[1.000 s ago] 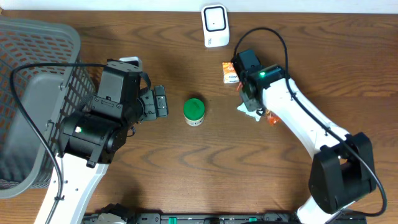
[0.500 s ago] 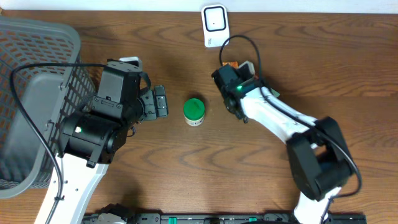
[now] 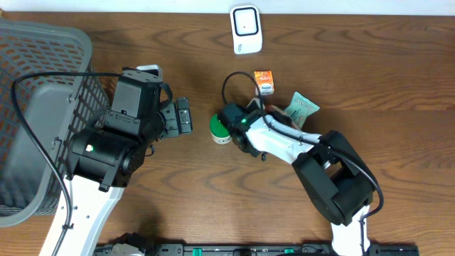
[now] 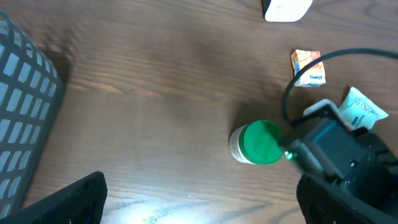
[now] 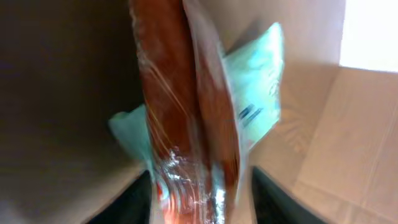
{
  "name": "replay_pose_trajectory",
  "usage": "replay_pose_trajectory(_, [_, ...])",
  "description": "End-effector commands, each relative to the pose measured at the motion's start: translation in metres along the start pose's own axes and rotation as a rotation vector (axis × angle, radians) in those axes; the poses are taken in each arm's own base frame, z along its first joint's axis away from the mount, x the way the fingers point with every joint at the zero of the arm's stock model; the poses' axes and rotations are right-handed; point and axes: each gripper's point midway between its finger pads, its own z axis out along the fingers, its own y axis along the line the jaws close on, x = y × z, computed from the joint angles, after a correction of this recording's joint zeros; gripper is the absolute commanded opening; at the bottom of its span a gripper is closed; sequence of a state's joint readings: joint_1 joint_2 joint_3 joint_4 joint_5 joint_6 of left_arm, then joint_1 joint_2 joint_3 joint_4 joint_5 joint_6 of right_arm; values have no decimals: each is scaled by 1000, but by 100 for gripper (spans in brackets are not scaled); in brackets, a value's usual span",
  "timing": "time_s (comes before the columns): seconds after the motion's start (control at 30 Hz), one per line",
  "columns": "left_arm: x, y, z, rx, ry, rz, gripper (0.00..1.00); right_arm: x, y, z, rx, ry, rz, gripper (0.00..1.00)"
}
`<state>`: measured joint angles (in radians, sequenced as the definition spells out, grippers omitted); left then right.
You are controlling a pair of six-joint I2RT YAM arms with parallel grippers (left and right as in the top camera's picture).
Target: Scan the item barcode
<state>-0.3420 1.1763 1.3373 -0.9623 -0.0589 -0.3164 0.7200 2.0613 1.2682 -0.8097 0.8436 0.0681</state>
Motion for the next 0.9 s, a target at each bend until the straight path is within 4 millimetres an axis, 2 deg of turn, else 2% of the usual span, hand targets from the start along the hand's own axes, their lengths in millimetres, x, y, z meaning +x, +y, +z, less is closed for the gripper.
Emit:
replay_pose_trajectory(0.0, [-2,3,0,-16,-5,5,98,9,24,-3,-111,28,-34,59])
replay_pose_trajectory(0.1, [-2,3,0,-16,-5,5,98,14,40,-8,-217,48,-38,59])
replay_pose_trajectory(0.17, [-2,3,0,-16,-5,5,98,14,46,-14,-277,51,-21,63])
replay_pose_trajectory(0.23, [-2,3,0,-16,-5,5,98,11,44,-24,-319,40,-5,67])
replay_pose_trajectory(0.3, [-2,3,0,-16,-5,5,98,0,31,-48,-386,-1,40,70])
replay_pose_trajectory(0.33, [-2,3,0,-16,-4,5,98,-4,25,-57,-409,-20,61,66])
replay_pose_trajectory(0.37, [-2,3,0,-16,-5,5,98,-8,18,-64,-425,-39,81,49])
replay_pose_trajectory(0.47, [-2,3,0,-16,-5,5,98,-21,-7,-78,-448,-113,166,14])
replay_pose_trajectory(0.5, [-2,3,0,-16,-5,5,98,-24,-16,-76,-431,-129,196,1])
replay_pose_trajectory(0.63, [-2,3,0,-16,-5,5,98,-36,-36,-53,-426,-142,288,1])
replay_pose_trajectory(0.73, [-2,3,0,-16,-4,5,98,-41,-29,-36,-511,-127,308,1])
replay_pose_trajectory(0.87, [-2,3,0,-16,-5,5,98,-40,-13,-26,-622,-93,318,1])
